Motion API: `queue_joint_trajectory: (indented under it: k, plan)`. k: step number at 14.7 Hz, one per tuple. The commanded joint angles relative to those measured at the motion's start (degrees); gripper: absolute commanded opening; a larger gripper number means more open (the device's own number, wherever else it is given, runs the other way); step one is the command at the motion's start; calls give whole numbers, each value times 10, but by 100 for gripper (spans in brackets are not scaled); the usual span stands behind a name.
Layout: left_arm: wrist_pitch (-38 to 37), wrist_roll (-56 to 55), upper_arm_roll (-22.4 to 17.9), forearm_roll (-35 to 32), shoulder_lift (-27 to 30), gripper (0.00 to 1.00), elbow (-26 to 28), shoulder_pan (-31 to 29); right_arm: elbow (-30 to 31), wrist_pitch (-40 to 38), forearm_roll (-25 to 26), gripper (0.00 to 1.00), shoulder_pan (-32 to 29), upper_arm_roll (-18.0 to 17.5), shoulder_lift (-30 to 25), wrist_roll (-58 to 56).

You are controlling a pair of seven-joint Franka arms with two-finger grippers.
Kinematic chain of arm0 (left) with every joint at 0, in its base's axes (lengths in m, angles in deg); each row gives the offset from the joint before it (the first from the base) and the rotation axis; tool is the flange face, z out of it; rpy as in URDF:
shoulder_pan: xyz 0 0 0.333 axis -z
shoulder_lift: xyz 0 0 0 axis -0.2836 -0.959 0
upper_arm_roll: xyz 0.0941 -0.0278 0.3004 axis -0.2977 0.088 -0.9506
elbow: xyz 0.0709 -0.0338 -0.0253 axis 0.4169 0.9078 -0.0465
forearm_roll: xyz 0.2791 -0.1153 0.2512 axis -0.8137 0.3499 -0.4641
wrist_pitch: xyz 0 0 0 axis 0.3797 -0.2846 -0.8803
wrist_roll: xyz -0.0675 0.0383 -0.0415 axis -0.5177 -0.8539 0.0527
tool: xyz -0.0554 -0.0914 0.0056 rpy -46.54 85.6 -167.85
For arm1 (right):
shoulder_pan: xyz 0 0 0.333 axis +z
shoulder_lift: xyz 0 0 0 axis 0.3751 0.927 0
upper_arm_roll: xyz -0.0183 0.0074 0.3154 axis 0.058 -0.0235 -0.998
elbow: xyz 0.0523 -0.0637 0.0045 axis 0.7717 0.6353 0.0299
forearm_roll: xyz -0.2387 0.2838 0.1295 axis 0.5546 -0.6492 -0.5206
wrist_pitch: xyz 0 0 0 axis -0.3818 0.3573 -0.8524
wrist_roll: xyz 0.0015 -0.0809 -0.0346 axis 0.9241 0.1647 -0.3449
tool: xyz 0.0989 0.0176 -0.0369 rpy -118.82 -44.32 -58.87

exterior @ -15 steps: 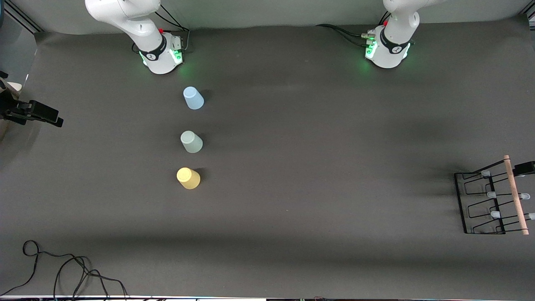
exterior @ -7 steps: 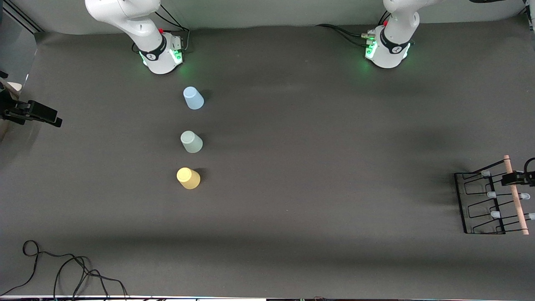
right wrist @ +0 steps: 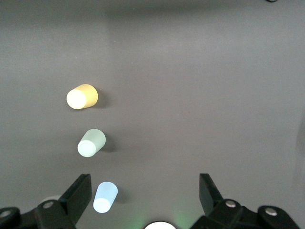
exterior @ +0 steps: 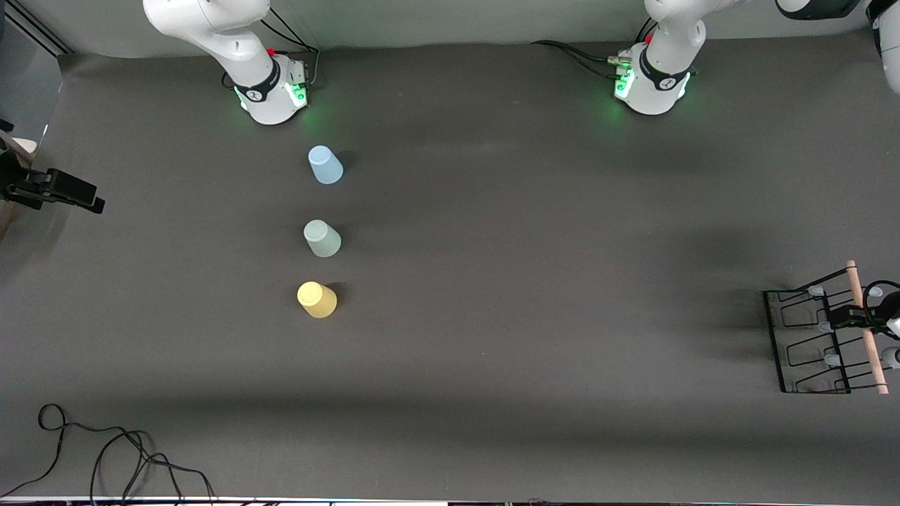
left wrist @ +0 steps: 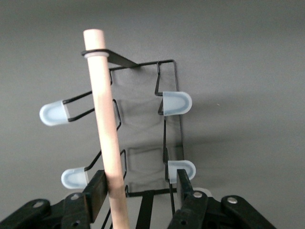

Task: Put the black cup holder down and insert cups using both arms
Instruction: 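Close the left gripper on the rack's wooden handle and lift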

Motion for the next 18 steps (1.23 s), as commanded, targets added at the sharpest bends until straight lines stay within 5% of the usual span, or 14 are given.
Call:
queue_joint_trajectory:
  k: [1,7,11,15,18]
  plan:
    - [5,31,-2,1,-24,64,-26,0,-12,-9,0,100,0,1,6,6]
    - [-8,40,-3,-21,-38,3,-47,-1,-12,-9,0,100,0,1,5,6]
    - [-14,39,-3,-33,-31,0,-56,0,-12,-9,0,100,0,1,6,6]
    - [-129,11,-2,-22,-22,0,-113,19,-12,-9,0,100,0,1,5,6]
    - [-190,-108,-3,-24,-9,0,-129,76,-12,-9,0,100,0,1,5,6]
